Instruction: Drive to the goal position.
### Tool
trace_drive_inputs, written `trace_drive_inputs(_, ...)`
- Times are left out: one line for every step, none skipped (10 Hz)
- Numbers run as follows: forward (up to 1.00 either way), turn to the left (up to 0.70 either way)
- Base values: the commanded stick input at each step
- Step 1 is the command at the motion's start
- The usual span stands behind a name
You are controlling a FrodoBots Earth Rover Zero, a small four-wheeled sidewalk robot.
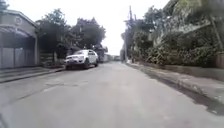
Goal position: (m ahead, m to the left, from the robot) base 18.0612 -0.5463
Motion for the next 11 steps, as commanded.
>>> trace_drive_inputs(0.85,0.0)
trace_drive_inputs(0.85,0.0)
trace_drive_inputs(0.85,0.0)
trace_drive_inputs(0.85,0.0)
trace_drive_inputs(0.85,0.0)
trace_drive_inputs(0.85,0.0)
trace_drive_inputs(0.85,0.0)
trace_drive_inputs(0.85,0.0)
trace_drive_inputs(0.85,0.0)
trace_drive_inputs(0.85,0.0)
trace_drive_inputs(0.85,0.0)
